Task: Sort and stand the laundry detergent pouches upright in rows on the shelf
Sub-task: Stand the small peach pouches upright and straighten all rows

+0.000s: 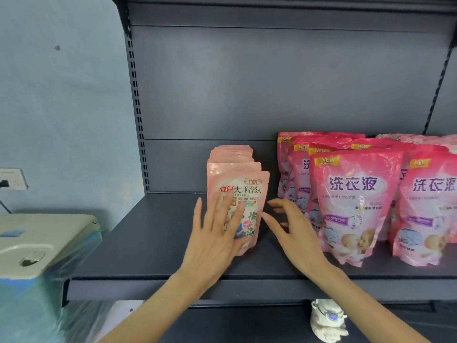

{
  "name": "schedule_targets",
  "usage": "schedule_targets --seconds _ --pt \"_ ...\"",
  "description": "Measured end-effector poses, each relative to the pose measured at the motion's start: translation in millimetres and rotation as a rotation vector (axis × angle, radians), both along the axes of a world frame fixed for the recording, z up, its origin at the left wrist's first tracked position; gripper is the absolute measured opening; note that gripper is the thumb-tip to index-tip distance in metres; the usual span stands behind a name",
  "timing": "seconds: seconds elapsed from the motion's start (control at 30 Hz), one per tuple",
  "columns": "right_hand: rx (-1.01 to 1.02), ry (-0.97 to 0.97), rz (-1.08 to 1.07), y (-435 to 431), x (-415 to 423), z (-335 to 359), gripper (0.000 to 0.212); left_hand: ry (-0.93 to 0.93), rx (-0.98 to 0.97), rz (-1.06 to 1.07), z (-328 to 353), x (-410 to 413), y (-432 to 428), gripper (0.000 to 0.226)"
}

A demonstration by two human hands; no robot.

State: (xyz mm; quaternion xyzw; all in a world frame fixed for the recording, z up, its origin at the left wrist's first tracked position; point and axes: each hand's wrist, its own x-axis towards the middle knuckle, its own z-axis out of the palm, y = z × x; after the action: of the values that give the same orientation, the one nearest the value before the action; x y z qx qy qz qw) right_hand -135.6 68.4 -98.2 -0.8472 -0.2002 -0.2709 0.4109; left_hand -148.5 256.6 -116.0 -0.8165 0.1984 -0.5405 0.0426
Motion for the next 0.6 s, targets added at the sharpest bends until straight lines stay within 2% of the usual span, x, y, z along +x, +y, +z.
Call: schedule_targets --seconds 0.1,0.2,0.37,0.47,0.6 --pt "-0.178 -0.283 -0.135 -19 -17 2 0.042 -0.060 0.068 0.060 -5 9 -14 0.077" --pt "-0.362 -0.507 -0.347 -48 -24 1 0.045 0.010 0.098 0.101 -9 13 -23 0.084" --pt "-0.507 -0.378 -0.584 -102 -9 -19 0.069 0.162 0.094 0.171 -12 22 -20 0.083" --pt "-0.572 -0.348 -0.571 -116 0 -30 0.075 0.185 0.082 0.184 -15 25 -19 0.078" --pt "-0.546 -0.355 -0.522 -116 2 -31 0.079 0.218 0.067 0.229 -16 24 -22 0.075"
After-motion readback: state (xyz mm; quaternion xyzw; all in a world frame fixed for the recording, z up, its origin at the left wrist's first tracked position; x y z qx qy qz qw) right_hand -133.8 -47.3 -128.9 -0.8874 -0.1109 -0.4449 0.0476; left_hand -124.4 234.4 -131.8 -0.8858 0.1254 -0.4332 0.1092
